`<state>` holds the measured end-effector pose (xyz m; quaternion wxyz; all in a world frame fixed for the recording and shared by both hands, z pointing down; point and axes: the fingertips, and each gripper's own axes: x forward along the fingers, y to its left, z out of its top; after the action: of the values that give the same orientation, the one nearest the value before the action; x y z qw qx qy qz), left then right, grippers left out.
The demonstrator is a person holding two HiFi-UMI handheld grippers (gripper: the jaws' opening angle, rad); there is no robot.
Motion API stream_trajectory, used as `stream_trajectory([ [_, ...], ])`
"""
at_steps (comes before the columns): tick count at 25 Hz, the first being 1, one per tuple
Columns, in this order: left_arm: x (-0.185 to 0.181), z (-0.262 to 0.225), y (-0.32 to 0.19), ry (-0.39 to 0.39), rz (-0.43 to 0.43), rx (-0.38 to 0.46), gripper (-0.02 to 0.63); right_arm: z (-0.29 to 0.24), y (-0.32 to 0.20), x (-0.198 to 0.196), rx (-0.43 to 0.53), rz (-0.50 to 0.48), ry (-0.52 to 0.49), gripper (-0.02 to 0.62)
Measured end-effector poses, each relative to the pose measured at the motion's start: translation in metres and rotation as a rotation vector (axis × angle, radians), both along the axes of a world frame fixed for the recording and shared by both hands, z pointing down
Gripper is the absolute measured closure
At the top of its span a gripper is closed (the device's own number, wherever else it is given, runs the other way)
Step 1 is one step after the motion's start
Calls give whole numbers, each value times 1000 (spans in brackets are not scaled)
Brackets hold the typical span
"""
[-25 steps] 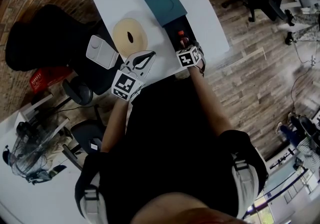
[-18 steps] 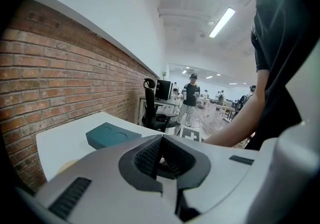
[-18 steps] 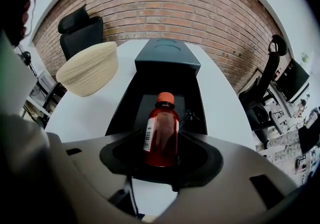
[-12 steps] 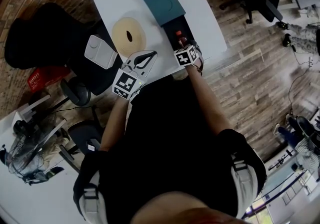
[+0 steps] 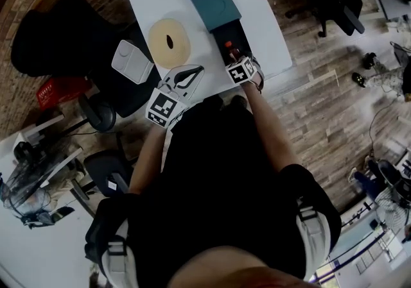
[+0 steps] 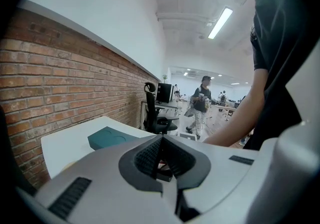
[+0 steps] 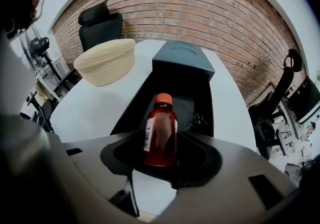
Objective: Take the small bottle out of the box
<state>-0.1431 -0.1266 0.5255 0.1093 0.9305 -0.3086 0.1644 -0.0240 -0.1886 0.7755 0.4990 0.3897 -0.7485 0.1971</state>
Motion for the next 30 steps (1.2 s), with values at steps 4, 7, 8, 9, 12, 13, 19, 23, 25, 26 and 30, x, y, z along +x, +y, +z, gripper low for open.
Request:
stream_trajectory([
  [4,0,-4,9,-7,-25,3,586,-1,5,-1,-4,-33,-12,394],
  [7,3,-7,16,-1,-47,3,586,-5,4,2,2,-47,-27,394],
  [8,5,-7,20,2,-51,1,586,-9,3,3,9,-48,-34,395],
  [9,7,-6,23,3,-53,-4,586,-12,1,3,18,-47,-42,394],
  [12,13,-1,32,-2,-51,-18,586,-21,-2,5,44,-50,-62,394],
  [13,16,-2,33,-1,-50,-18,586,-24,-1,6,51,-55,-66,394],
  [19,40,-13,33,10,-38,0,586,-53,3,16,81,-49,-130,394],
  [23,55,-17,32,13,-19,-5,586,-76,3,22,112,-12,-205,394],
  [25,61,-19,33,14,-12,-1,586,-87,4,22,131,-15,-221,394],
  [26,64,-19,33,15,-11,0,586,-92,4,23,141,-17,-232,394],
  [30,75,-17,36,16,-7,-10,586,-109,8,27,175,-34,-292,394],
])
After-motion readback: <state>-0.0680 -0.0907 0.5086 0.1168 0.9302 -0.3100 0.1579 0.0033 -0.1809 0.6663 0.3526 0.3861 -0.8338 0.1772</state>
